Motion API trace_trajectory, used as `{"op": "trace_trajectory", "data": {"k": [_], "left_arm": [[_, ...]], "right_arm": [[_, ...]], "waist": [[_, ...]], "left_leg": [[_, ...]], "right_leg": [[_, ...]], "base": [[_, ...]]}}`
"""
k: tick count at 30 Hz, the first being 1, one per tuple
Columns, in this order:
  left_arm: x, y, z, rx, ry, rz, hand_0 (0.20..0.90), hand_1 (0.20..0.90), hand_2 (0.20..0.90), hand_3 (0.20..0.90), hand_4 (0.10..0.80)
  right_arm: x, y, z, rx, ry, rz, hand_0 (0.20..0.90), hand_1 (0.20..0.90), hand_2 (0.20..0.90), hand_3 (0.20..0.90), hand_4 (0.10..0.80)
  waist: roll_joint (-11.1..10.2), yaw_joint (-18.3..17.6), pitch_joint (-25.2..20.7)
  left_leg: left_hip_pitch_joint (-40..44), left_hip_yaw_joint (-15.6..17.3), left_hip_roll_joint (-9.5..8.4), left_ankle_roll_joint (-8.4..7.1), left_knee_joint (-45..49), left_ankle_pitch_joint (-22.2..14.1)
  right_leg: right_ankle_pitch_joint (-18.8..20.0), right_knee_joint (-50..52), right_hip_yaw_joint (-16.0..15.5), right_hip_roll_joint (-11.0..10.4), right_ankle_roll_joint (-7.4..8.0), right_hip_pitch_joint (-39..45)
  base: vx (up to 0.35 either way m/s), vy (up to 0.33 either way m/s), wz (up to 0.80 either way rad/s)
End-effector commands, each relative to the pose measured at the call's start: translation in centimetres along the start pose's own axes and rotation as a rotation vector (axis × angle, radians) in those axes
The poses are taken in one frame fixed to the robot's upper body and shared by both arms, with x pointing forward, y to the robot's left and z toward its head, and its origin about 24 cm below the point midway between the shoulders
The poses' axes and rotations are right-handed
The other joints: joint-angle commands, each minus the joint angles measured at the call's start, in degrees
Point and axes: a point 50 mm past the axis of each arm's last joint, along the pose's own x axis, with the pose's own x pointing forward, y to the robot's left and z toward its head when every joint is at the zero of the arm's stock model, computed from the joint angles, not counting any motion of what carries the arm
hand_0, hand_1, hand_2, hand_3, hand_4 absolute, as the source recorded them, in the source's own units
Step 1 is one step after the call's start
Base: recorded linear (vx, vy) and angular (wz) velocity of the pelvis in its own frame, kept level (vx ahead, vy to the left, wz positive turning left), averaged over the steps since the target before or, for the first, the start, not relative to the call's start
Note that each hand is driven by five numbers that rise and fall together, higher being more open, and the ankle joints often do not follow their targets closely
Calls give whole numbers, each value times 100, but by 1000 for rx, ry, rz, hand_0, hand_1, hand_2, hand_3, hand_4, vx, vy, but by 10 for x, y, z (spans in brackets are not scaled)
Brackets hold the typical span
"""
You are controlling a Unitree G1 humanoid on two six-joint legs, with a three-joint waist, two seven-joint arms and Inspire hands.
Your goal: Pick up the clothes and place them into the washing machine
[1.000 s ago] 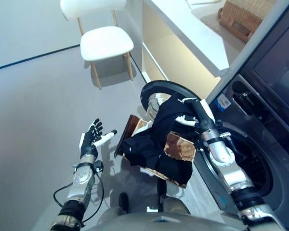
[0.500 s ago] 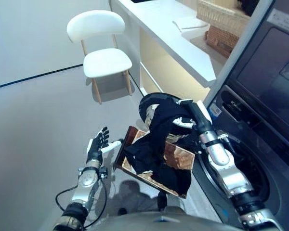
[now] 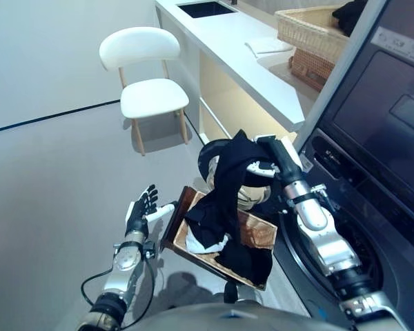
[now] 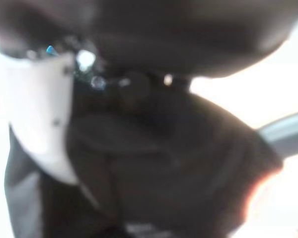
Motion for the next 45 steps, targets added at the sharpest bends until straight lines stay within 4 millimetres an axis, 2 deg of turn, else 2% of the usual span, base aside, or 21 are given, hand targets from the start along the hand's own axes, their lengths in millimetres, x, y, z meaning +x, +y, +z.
{"op": "trace_trajectory", "data": {"k": [1,7,10,16,18,23,29,30,39,45], "left_arm": [[14,5,22,33,-100,-10,900,900,900,900,800],[15,1,22,52,-88,-39,900,900,900,900,800],[15,-4,22,73,-86,-81,900,900,900,900,800],[18,-22,33,118,-135,-157,900,900,900,900,800],[20,-33,46,119,-188,-193,900,900,900,900,800],[22,-47,57,75,-219,-228,900,900,900,900,800],[25,-83,78,62,-280,-341,900,900,900,900,800],[25,-94,86,86,-305,-377,900,900,900,900,800],[24,-118,98,103,-342,-473,900,900,900,900,800],[21,-125,99,89,-345,-519,900,900,900,900,800]], "right_arm": [[35,-29,67,21,-337,-134,200,200,200,200,300],[43,-31,76,26,-366,-141,200,200,200,200,300],[42,-31,74,29,-356,-137,200,200,200,200,300],[42,-31,70,27,-334,-145,200,200,200,200,300],[41,-31,69,39,-332,-148,200,200,200,200,300],[40,-30,69,54,-331,-147,200,200,200,200,300],[42,-25,69,79,-329,-148,200,200,200,200,300],[43,-23,68,87,-325,-143,200,200,200,200,300],[41,-23,71,105,-343,-131,200,200,200,200,300],[37,-26,68,100,-334,-142,200,200,200,200,300]], "waist": [[-258,150,-686],[-282,148,-683],[-278,150,-676],[-269,133,-657],[-262,121,-646],[-268,119,-659],[-297,79,-695],[-305,53,-702],[-278,-53,-713],[-247,-91,-718]], "left_leg": [[45,-88,4,-344,-13,-21],[80,-70,9,-334,-13,-43],[97,-78,11,-332,-13,-51],[81,-96,9,-330,-13,-58],[57,-106,8,-328,-13,-60],[38,-110,-1,-324,-13,-59],[70,-133,-5,-330,-13,-72],[78,-131,7,-332,-13,-73],[107,-86,-2,-325,-13,-89],[127,-49,0,-320,-13,-94]], "right_leg": [[-730,323,-141,4,257,442],[-749,362,-130,12,250,455],[-754,363,-132,11,248,475],[-757,354,-138,15,250,471],[-751,345,-144,11,254,457],[-747,337,-159,8,262,453],[-751,336,-177,0,274,491],[-753,343,-171,-4,279,498],[-738,368,-116,2,288,478],[-740,372,-60,7,291,464]], "base": [[0,0,0],[0,0,0],[5,0,1],[7,-1,1],[5,-2,2],[0,0,0],[0,0,0],[0,0,0],[-2,-5,-4],[-7,-13,-6]]}}
